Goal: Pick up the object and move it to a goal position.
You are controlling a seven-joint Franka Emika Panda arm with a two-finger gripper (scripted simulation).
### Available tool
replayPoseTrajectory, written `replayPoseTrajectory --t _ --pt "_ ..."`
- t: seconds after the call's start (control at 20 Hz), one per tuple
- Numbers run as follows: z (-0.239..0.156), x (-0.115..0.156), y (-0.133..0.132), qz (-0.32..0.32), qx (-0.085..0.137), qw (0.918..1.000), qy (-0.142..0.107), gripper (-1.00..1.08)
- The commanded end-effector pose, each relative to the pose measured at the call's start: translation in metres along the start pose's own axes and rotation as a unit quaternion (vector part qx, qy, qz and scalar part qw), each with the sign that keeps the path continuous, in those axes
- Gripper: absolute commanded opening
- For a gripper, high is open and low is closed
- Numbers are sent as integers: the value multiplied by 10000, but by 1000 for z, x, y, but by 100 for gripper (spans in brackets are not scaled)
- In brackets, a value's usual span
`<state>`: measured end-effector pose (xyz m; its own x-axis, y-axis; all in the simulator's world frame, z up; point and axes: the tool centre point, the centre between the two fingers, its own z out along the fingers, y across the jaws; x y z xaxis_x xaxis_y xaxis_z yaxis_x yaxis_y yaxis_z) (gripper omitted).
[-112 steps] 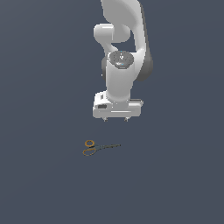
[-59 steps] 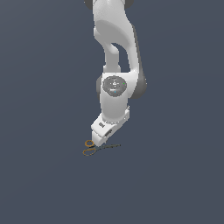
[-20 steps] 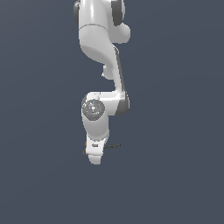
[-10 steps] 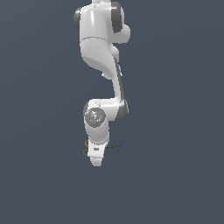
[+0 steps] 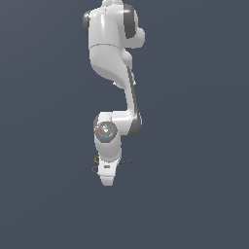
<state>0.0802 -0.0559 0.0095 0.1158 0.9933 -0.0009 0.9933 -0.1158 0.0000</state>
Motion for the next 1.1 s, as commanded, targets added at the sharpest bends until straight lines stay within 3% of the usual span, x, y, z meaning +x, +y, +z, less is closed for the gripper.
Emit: replayPoseTrajectory --t 0.0,0.55,0.8,1.05 --pt "2 0 0 1 1 10000 3 -100" --pt "-8 12 -3 -3 0 10000 4 -100" --pt "-30 41 -10 -4 0 10000 1 -100" --pt "-65 89 -22 -5 0 10000 -3 -100"
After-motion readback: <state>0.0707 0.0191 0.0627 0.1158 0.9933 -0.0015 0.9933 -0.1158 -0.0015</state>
